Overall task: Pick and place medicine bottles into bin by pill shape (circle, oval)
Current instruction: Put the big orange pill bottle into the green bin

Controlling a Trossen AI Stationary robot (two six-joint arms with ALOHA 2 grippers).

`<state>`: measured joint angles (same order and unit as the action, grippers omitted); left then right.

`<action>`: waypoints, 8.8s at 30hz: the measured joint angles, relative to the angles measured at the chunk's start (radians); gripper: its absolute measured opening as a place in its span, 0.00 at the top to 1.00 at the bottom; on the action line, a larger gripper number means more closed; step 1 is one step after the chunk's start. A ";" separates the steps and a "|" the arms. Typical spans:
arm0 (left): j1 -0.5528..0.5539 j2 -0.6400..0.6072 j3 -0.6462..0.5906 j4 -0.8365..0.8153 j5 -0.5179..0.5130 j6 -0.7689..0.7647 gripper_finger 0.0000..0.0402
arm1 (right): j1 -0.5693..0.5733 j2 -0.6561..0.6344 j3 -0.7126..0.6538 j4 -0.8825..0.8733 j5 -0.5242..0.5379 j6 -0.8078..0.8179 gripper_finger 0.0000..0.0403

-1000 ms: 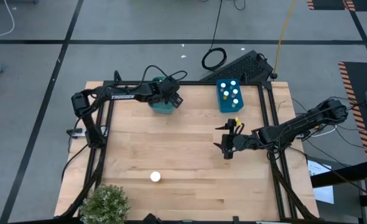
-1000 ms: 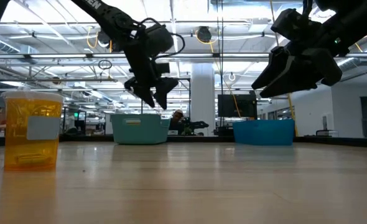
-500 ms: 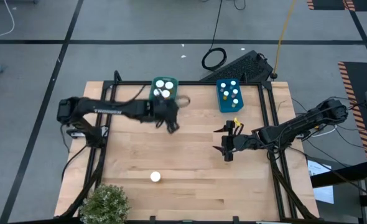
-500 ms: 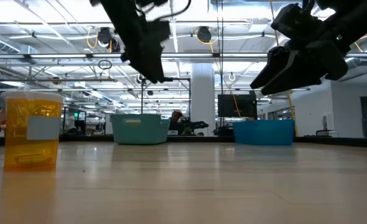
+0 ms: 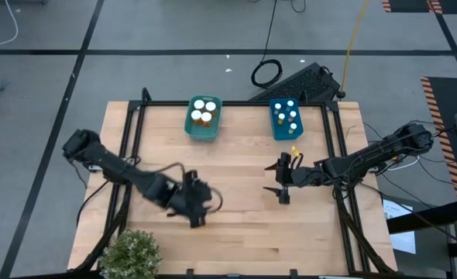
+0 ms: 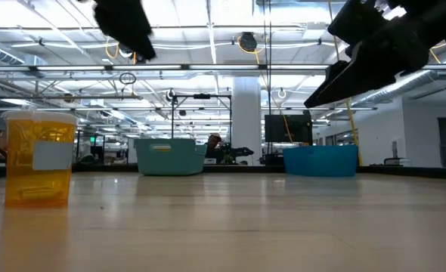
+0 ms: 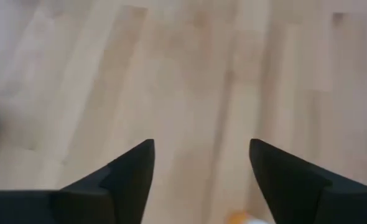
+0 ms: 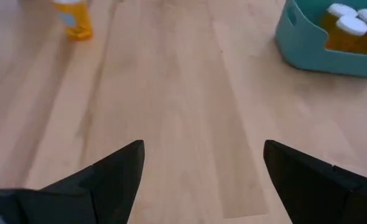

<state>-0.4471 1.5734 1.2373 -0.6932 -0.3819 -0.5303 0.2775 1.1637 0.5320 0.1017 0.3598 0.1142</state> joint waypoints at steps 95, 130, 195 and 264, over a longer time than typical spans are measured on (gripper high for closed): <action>-0.094 0.176 0.000 -0.117 0.289 -0.626 0.16 | 0.045 0.000 0.000 0.051 -0.023 0.005 0.20; -0.094 0.214 0.000 -0.174 0.306 -0.589 0.48 | 0.045 0.000 0.000 0.051 -0.023 0.004 0.20; 0.554 0.211 0.493 -0.627 0.206 0.363 0.43 | 0.045 0.000 0.000 0.036 -0.023 -0.030 0.20; 0.968 0.212 0.122 -0.220 0.228 0.519 0.45 | 0.045 0.000 0.000 0.026 -0.022 -0.055 0.20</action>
<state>0.5205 1.7859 1.3594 -0.9134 -0.1543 -0.0109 0.3223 1.1641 0.5320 0.1275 0.3378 0.0589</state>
